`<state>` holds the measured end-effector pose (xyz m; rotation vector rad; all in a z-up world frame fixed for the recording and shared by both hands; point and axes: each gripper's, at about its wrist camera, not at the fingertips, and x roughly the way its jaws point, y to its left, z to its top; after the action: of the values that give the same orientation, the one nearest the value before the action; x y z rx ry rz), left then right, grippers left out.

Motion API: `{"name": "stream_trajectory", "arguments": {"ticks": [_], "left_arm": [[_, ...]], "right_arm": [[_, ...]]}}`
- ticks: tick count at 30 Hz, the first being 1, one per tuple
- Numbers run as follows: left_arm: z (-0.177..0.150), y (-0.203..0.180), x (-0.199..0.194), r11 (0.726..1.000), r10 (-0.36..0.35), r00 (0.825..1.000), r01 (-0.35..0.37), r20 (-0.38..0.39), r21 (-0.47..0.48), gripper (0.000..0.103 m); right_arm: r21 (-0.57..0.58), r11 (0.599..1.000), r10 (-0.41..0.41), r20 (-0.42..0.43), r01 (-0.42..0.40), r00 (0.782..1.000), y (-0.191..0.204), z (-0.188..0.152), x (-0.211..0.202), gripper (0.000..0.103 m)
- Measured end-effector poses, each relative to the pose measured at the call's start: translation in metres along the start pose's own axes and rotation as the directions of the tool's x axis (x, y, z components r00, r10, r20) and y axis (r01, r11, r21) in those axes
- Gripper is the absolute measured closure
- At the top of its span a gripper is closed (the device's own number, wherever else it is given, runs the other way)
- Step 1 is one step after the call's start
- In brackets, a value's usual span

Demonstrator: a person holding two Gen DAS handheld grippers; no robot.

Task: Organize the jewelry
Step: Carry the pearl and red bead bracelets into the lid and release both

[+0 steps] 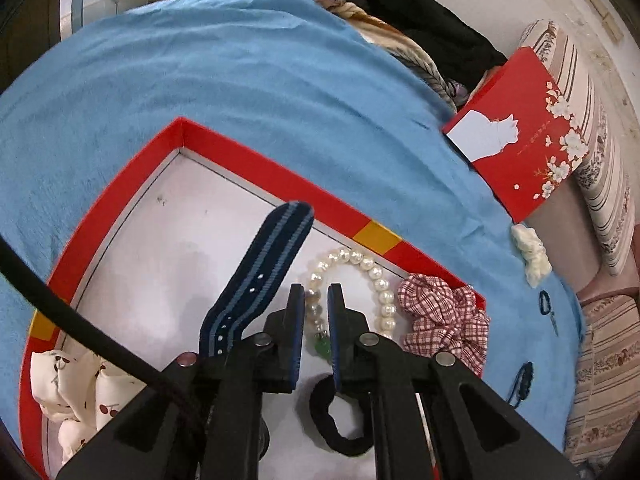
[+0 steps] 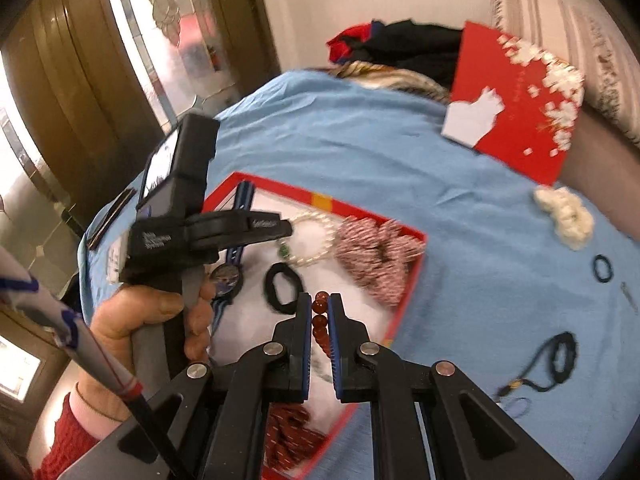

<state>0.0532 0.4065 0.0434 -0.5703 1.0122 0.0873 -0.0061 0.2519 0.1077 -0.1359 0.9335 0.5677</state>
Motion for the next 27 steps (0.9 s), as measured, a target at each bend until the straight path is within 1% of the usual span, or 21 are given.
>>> {"name": "stream_trajectory", "arguments": {"ticks": [1,2,3,4,5,6,7,9,11,13,16,18,20,22,27], "left_arm": [[0.001,0.001,-0.004,1.0,-0.023,1.0,0.023,-0.001,-0.002,0.094],[0.002,0.001,-0.012,0.998,-0.067,0.998,0.067,0.005,-0.002,0.093],[0.004,0.002,-0.022,0.995,-0.102,0.995,0.102,0.019,-0.001,0.09],[0.005,0.004,-0.032,0.992,-0.128,0.991,0.128,0.043,-0.003,0.082],[0.007,0.007,-0.042,0.99,-0.142,0.987,0.143,0.074,-0.007,0.077],[0.008,0.012,-0.053,0.989,-0.145,0.983,0.147,0.113,-0.016,0.068],[0.009,0.017,-0.061,0.989,-0.139,0.98,0.144,0.141,-0.026,0.065],[0.011,0.032,-0.074,0.99,-0.112,0.975,0.127,0.192,-0.067,0.064],[0.011,0.043,-0.077,0.987,-0.096,0.974,0.12,0.207,-0.109,0.064],[0.012,0.049,-0.075,0.984,-0.086,0.976,0.115,0.202,-0.136,0.064],[0.012,0.044,-0.073,0.989,-0.064,0.979,0.088,0.193,-0.12,0.064],[0.012,0.038,-0.074,0.992,-0.053,0.979,0.074,0.197,-0.1,0.064],[0.011,0.033,-0.075,0.994,-0.053,0.978,0.071,0.2,-0.084,0.064],[0.009,0.028,-0.075,0.995,-0.059,0.978,0.075,0.198,-0.072,0.064],[0.002,-0.002,-0.071,0.999,-0.05,0.981,0.051,0.189,-0.002,0.064]], "right_arm": [[0.005,1.0,0.015,-0.01,-0.015,1.0,0.003,0.001,0.006,0.094],[0.01,0.999,0.03,-0.018,-0.03,0.999,0.006,0.002,0.011,0.094],[0.014,0.999,0.044,-0.023,-0.043,0.999,0.007,0.003,0.014,0.094],[0.021,0.998,0.064,-0.027,-0.064,0.998,0.01,0.004,0.017,0.094],[0.031,0.995,0.096,-0.03,-0.095,0.995,0.014,0.005,0.02,0.094],[0.036,0.993,0.116,-0.03,-0.115,0.993,0.017,0.005,0.021,0.094],[0.043,0.988,0.149,-0.03,-0.148,0.988,0.022,0.005,0.023,0.094],[0.052,0.979,0.199,-0.035,-0.197,0.979,0.031,0.006,0.027,0.094],[0.061,0.971,0.234,-0.048,-0.231,0.971,0.036,0.002,0.033,0.094],[0.067,0.972,0.227,-0.066,-0.223,0.972,0.037,-0.003,0.04,0.094],[0.071,0.978,0.201,-0.088,-0.195,0.976,0.032,-0.011,0.044,0.091],[0.078,0.98,0.187,-0.088,-0.181,0.978,0.025,-0.014,0.043,0.08],[0.082,0.985,0.157,-0.075,-0.151,0.985,0.017,-0.018,0.037,0.076],[0.086,0.988,0.136,-0.068,-0.13,0.988,0.009,-0.021,0.03,0.076],[0.107,0.991,0.085,-0.048,-0.079,0.995,-0.015,-0.038,0.007,0.07]]}}
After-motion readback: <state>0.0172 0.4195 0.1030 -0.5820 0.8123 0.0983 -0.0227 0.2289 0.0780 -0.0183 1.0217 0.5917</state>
